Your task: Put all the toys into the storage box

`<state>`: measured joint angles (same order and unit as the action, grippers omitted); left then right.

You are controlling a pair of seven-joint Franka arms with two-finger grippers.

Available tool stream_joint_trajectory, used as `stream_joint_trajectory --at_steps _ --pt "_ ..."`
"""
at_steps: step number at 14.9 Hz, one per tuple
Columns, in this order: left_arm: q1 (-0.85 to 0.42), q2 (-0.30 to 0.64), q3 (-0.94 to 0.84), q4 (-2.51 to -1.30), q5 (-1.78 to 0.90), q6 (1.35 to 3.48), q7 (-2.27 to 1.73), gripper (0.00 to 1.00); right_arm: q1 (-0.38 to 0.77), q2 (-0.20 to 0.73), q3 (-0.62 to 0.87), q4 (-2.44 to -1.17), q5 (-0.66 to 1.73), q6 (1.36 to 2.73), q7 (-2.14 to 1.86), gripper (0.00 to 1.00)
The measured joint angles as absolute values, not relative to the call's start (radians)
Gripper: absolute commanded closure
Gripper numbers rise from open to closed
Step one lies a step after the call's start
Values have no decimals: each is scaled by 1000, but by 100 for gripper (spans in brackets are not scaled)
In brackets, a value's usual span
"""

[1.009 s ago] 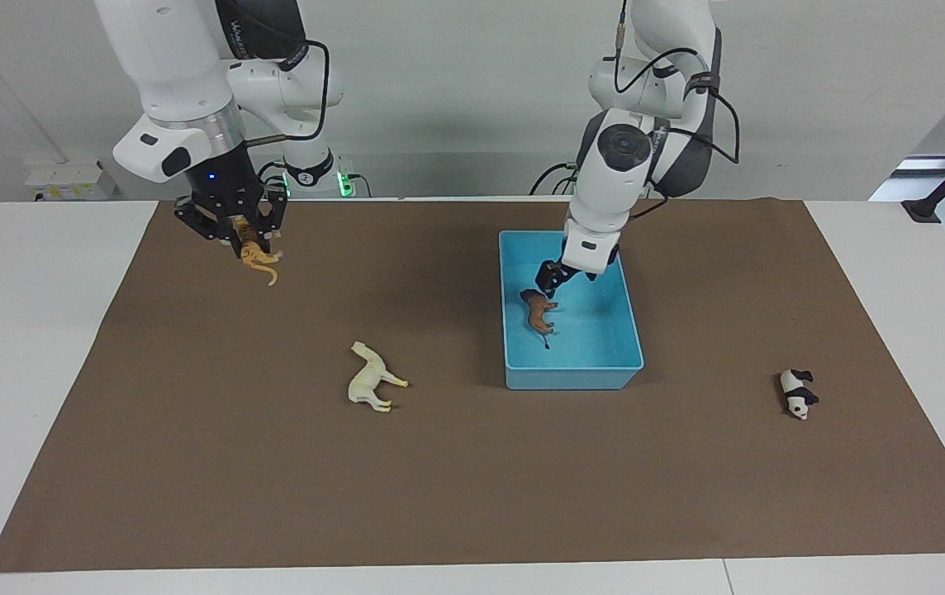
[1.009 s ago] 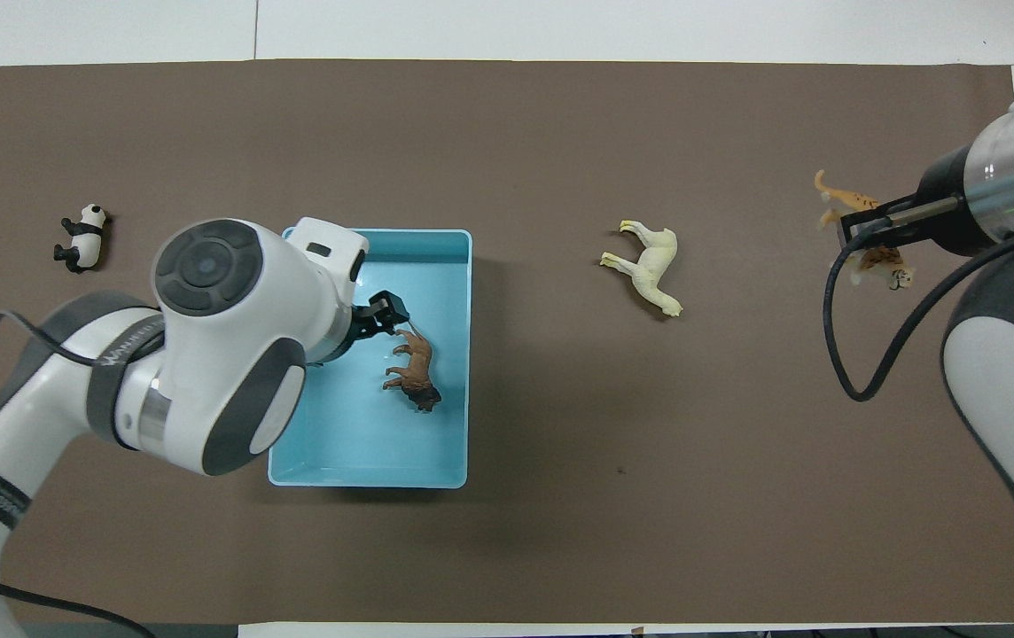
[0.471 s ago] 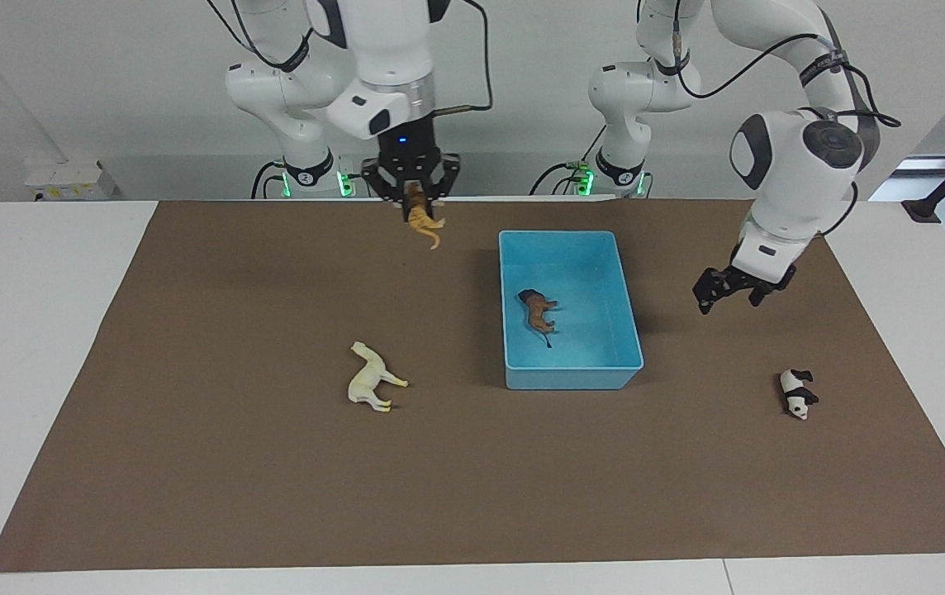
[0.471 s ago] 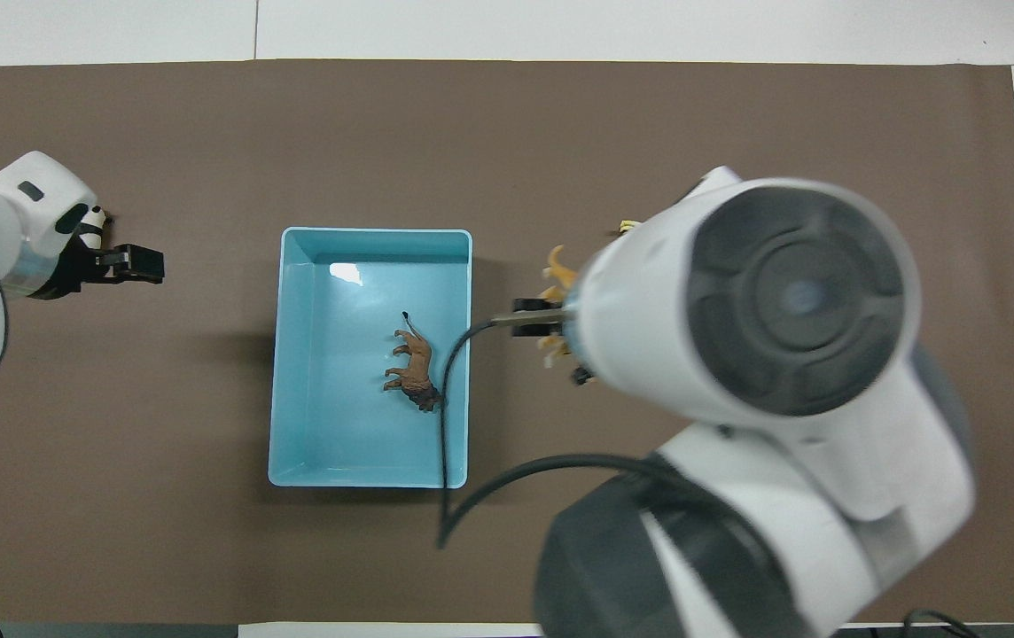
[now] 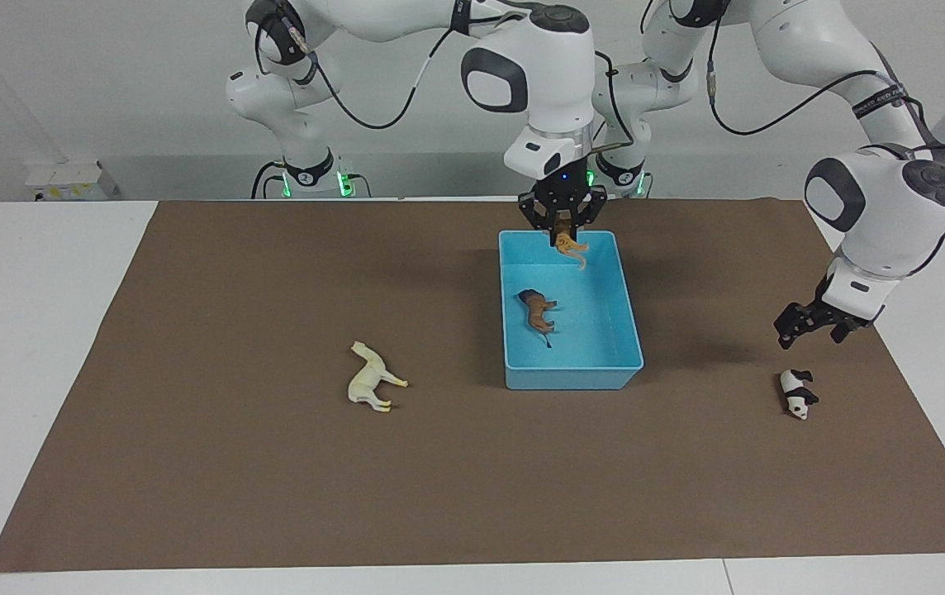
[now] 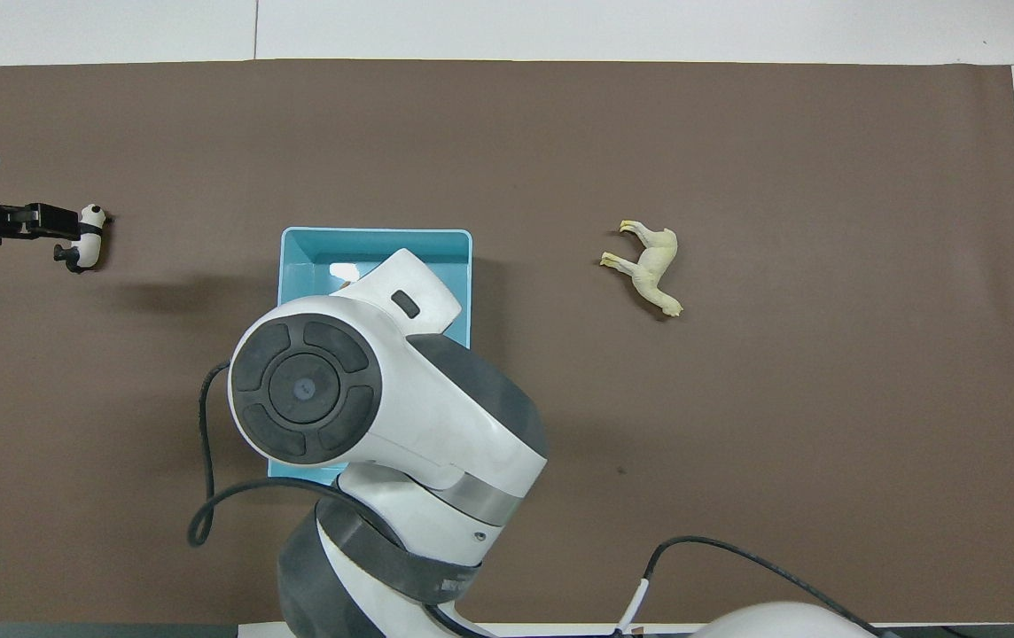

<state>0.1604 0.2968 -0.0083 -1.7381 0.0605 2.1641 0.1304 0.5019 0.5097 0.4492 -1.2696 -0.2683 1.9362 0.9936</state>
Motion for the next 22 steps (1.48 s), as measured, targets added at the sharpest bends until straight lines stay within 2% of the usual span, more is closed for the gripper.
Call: stream_joint_trajectory --at_steps 2,3,4,8,12,16,19,21,22 --pt "164 371 -10 -1673 60 2179 130 0 532 567 430 -1269 -314 2010 1014 100" --pt "167 408 -10 -1645 60 2190 130 0 535 584 426 -1269 -321 2024 1016 85" --pt "170 439 -10 -1624 60 2205 130 0 534 593 424 -1269 -322 2027 1016 1" --pt "178 507 -9 -1603 72 2291 130 0 534 594 422 -1259 -322 2011 1016 0" --pt "193 551 -9 -1612 80 2308 137 0 516 577 417 -1240 -322 1910 1018 0" --pt "196 556 -10 -1645 80 2319 139 0 368 525 409 -1231 -328 1822 935 0" --pt "196 553 -12 -1681 80 2336 139 0 245 520 391 -1253 -331 1801 898 0" --pt "196 549 -12 -1698 80 2348 139 25 151 517 389 -1306 -331 1824 870 0" --pt "196 546 -14 -1701 80 2348 139 41 114 511 389 -1347 -331 1855 851 0"
